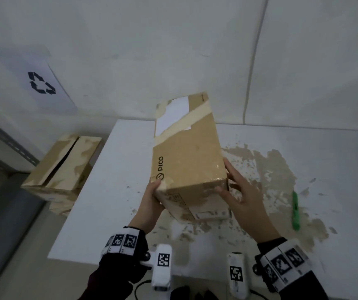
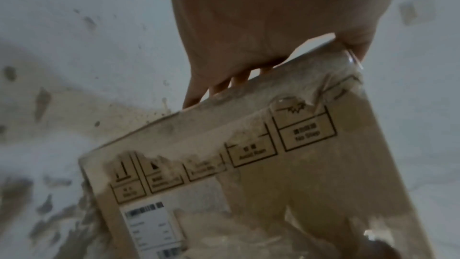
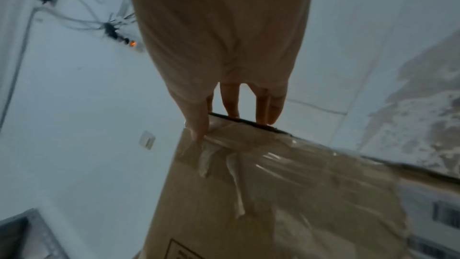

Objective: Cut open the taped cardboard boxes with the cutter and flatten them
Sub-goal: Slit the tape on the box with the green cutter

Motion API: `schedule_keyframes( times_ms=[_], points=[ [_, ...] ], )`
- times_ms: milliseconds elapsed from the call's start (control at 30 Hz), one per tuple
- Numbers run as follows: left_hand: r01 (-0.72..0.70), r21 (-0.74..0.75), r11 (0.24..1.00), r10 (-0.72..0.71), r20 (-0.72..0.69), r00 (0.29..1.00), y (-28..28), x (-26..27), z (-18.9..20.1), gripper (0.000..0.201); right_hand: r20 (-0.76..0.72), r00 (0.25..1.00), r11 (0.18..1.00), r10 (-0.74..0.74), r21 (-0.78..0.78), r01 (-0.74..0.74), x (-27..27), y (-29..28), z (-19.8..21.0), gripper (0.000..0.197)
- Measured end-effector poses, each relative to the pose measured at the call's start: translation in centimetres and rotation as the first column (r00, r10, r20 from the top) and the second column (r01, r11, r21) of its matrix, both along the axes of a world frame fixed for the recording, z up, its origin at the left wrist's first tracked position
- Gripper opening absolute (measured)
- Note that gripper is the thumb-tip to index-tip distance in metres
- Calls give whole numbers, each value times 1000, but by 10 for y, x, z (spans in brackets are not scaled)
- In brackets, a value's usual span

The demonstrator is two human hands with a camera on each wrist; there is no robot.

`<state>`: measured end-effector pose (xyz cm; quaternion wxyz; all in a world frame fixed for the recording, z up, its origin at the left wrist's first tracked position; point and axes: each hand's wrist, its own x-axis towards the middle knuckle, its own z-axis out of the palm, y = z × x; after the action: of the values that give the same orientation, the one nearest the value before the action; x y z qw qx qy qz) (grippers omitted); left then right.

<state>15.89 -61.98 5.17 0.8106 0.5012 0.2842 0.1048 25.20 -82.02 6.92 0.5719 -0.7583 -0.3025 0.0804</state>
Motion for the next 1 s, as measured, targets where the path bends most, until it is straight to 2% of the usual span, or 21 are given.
schedule_keyframes(
  times_ms=[67, 100, 167, 200, 233, 267, 300, 333, 400, 467, 500, 567, 633, 767, 867, 933, 1000],
  points=[
    [-29, -5, 1000, 29, -20, 999, 6, -7, 4, 31, 108, 994, 999, -9, -29, 12, -6, 10, -2, 61],
    [-23, 57, 998, 26, -41, 999, 12, -12, 6, 32, 151, 988, 999, -6, -51, 14, -8, 15, -1, 62],
    [9, 314, 949, 14, -71, 997, 28, -24, 4, 40, 164, 986, 996, 38, -91, -23, -13, 26, -1, 67],
    [13, 497, 868, 33, -84, 996, 36, -32, 4, 44, 135, 987, 993, 90, -88, -79, -14, 32, -2, 71],
    [-3, 678, 735, 76, -79, 994, 44, -40, 7, 49, 110, 981, 985, 159, -83, -150, -16, 38, -3, 73],
    [-27, 814, 581, 110, -45, 993, 48, -46, 14, 52, 104, 969, 972, 226, -88, -217, -18, 44, -6, 72],
    [-53, 883, 466, 101, 6, 995, 50, -50, 22, 54, 117, 955, 960, 272, -102, -261, -20, 49, -8, 69],
    [-55, 891, 450, 59, 32, 998, 51, -50, 30, 56, 126, 952, 957, 279, -116, -265, -21, 54, -12, 63],
    [27, 815, 579, -21, -18, 1000, 49, -46, 40, 66, 79, 986, 978, 148, -158, -134, -19, 59, -24, 53],
    [66, 738, 672, 9, -96, 995, 51, -42, 41, 76, -71, 996, 969, -48, -246, 29, -16, 58, -34, 57],
    [60, 703, 708, 23, -107, 994, 53, -43, 39, 76, -174, 980, 962, -94, -269, 45, -16, 59, -35, 58],
    [28, 658, 753, 53, -103, 993, 59, -48, 33, 72, -319, 944, 982, -78, -190, 17, -14, 58, -36, 53],
    [8, 633, 774, 72, -101, 992, 61, -51, 29, 68, -333, 941, 991, -62, -129, 20, -13, 54, -33, 50],
    [-8, 641, 767, 86, -90, 992, 59, -48, 29, 66, -332, 936, 989, -118, -121, 81, -14, 44, -38, 52],
    [-29, 634, 773, 127, -110, 986, 73, -57, 23, 62, -335, 941, 993, -55, -121, 15, -24, 48, -46, 53],
    [-61, 566, 822, 173, -148, 974, 88, -71, 11, 67, -297, 955, 990, 7, -129, -47, -33, 59, -51, 53],
    [-84, 435, 897, 192, -212, 958, 97, -86, -4, 70, -217, 976, 986, 32, -153, -66, -39, 69, -54, 52]
  ],
)
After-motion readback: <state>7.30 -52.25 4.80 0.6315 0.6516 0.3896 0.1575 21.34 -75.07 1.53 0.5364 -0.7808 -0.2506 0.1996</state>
